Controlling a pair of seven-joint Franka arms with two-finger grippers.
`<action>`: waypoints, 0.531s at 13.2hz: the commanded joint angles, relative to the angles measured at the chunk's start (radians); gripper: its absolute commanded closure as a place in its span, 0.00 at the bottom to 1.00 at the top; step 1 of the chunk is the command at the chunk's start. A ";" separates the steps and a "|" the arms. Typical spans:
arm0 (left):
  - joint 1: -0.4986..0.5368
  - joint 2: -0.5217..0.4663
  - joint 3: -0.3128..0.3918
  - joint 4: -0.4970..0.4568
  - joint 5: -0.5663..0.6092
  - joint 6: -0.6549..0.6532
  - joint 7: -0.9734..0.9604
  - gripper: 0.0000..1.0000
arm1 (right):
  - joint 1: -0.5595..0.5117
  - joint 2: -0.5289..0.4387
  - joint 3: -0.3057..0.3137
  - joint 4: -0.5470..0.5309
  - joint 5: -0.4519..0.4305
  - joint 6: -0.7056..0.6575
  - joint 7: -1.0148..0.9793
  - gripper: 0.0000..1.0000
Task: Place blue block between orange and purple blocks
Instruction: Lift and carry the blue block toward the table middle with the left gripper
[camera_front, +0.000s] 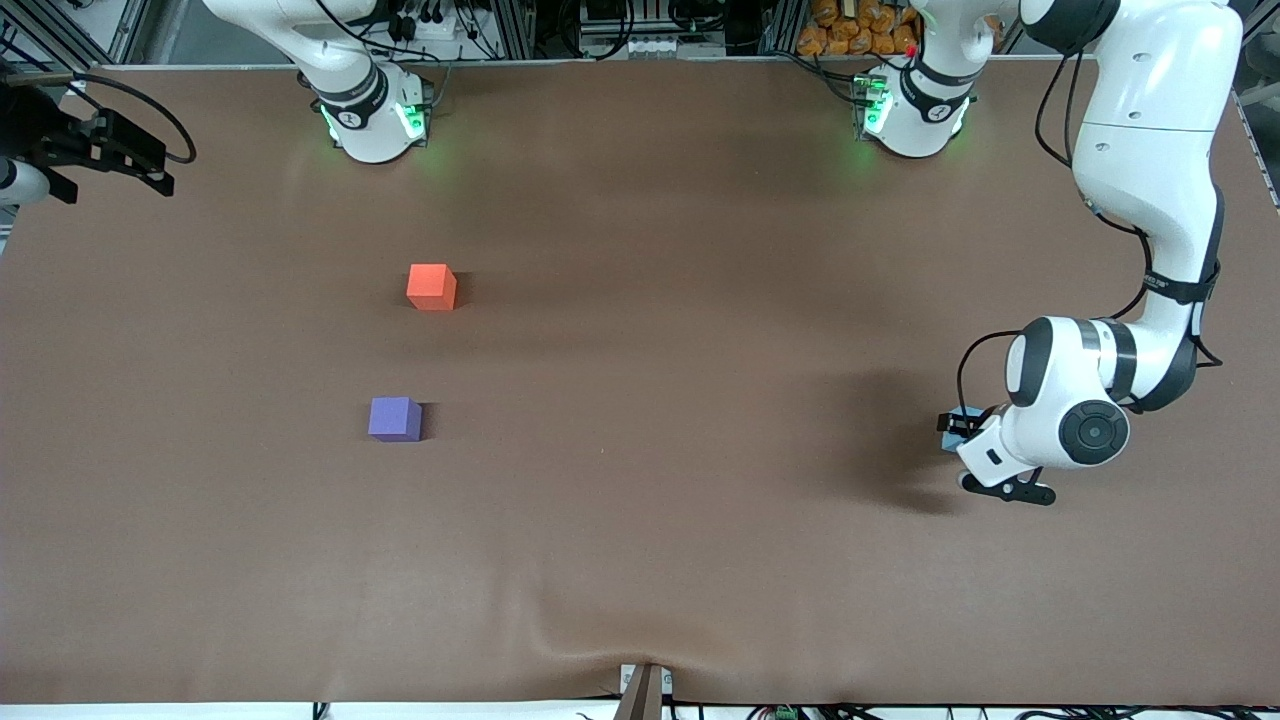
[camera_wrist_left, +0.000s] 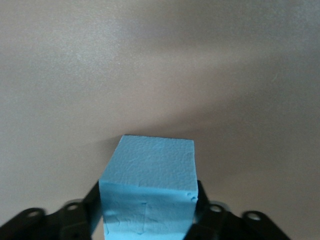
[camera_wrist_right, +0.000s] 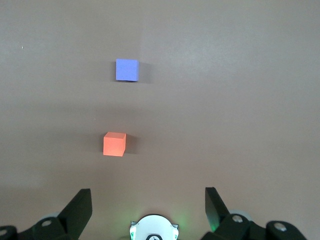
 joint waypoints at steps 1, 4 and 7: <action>-0.029 -0.026 -0.003 0.008 0.013 -0.013 -0.046 1.00 | -0.027 -0.002 0.015 0.004 0.016 -0.010 -0.003 0.00; -0.130 -0.060 -0.021 0.016 0.013 -0.096 -0.193 1.00 | -0.027 -0.002 0.015 0.004 0.016 -0.010 -0.003 0.00; -0.263 -0.089 -0.076 0.072 0.005 -0.211 -0.418 1.00 | -0.028 -0.002 0.015 0.004 0.016 -0.016 -0.003 0.00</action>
